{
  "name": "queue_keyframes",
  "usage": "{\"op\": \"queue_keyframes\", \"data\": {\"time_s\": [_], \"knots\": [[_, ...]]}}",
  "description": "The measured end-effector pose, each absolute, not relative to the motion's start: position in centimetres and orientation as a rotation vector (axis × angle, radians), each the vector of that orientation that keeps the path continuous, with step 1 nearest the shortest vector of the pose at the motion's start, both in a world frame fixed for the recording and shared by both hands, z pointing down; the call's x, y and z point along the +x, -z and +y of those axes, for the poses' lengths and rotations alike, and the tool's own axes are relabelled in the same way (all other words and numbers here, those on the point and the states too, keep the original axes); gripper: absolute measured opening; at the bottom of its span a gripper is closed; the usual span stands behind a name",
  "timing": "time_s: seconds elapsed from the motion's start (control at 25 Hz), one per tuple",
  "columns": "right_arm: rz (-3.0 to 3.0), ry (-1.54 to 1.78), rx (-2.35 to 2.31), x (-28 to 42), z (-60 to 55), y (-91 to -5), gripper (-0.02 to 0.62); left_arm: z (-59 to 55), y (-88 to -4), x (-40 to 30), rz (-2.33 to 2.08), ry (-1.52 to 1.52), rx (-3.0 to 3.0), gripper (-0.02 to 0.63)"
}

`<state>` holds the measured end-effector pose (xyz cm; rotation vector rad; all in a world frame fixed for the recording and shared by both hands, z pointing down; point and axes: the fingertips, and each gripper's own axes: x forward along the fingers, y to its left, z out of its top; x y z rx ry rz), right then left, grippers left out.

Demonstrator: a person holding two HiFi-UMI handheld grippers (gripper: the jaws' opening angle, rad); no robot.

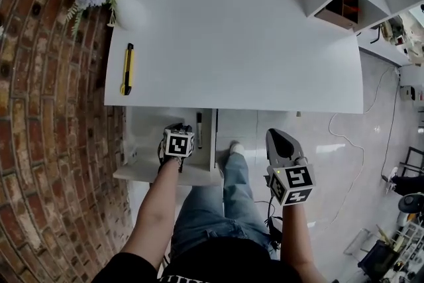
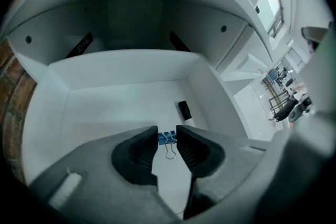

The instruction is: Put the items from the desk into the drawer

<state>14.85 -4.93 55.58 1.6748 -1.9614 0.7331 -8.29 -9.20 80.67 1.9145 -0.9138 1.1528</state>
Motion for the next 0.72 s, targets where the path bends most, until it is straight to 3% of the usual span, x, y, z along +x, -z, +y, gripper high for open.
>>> {"op": "queue_keyframes", "data": {"time_s": [0.6, 0.64, 0.72], "knots": [[-1.936, -0.721, 1.634, 14.1, -3.9, -56.0, 0.008, -7.9, -84.0, -9.4, -0.881, -1.285, 1.814, 0.118], [-1.944, -0.715, 1.633, 13.9, -4.1, -55.8, 0.008, -8.0, -83.9, -9.0, -0.868, -1.264, 1.825, 0.133], [-1.96, -0.698, 1.63, 13.3, -4.4, -55.3, 0.008, -8.2, -83.3, -8.3, -0.85, -1.223, 1.845, 0.262]]}}
